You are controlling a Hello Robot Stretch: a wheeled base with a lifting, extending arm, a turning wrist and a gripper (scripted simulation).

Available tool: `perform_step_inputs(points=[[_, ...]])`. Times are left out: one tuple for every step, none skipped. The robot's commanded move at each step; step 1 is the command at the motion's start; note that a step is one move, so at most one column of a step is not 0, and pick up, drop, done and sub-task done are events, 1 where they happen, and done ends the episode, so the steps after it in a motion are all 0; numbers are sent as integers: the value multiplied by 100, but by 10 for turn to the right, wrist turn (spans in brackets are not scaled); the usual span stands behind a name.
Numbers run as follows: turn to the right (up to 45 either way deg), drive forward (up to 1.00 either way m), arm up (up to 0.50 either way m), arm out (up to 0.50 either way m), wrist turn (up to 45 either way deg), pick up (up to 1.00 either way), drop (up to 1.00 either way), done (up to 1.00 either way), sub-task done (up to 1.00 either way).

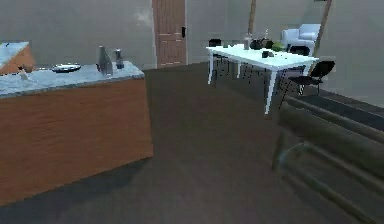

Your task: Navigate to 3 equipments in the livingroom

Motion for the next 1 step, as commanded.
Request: perform_step_inputs(points=[[0,100,0,0,0,0,0,0,0]])
